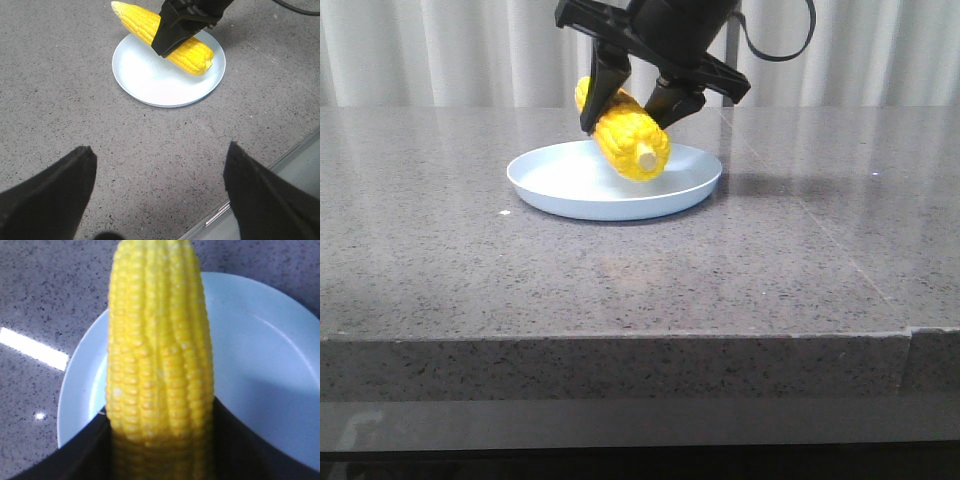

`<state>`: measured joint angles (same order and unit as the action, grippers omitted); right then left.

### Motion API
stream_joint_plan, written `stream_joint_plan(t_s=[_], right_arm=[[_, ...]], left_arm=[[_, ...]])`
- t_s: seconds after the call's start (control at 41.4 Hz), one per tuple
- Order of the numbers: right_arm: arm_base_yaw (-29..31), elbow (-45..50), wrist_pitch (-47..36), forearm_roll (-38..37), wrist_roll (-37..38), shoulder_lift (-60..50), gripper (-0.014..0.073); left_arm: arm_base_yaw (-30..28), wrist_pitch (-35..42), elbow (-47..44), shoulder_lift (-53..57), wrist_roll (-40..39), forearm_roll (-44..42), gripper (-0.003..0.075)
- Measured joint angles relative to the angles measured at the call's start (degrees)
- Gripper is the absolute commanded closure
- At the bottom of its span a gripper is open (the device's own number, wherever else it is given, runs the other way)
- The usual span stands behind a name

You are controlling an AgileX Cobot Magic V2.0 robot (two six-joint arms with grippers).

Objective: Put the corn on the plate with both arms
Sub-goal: 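Carry the corn with the right gripper over the plate and lower it, then open the right gripper and lift it away from the corn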

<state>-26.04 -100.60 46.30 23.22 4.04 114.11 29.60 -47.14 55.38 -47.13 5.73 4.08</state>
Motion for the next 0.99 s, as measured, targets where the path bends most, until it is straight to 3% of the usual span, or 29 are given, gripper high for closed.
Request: stream_joint_plan(t_s=[0.121,0.29,0.363,0.605,0.75,0.992], right_arm=[[0.0,0.0,0.0,-0.91,1.17,0.83,0.0224],[0.0,0.0,-0.09,-1.56,1.49,1.86,0.0019],[0.0,0.0,-0.35,-1.69,1.53,1.94,-0.0028],[-0.23,0.0,-0.6,-6.27,1.63,-1.09,-0.003],[-1.77,0.13,0.94,-12.85,1.63,-7.73,-0.003],[-4.7,10.41,2.25,-19.89,1.39,-23.69,-0.003]], left_arm=[[0.0,0.0,0.0,0.0,0.0,0.0,0.021],[0.0,0.0,0.0,0.0,0.0,0.0,0.021],[0.0,0.0,0.0,0.0,0.0,0.0,0.021],[0.0,0.0,0.0,0.0,0.0,0.0,0.021],[0.0,0.0,0.0,0.0,0.0,0.0,0.021],[0.0,0.0,0.0,0.0,0.0,0.0,0.021]])
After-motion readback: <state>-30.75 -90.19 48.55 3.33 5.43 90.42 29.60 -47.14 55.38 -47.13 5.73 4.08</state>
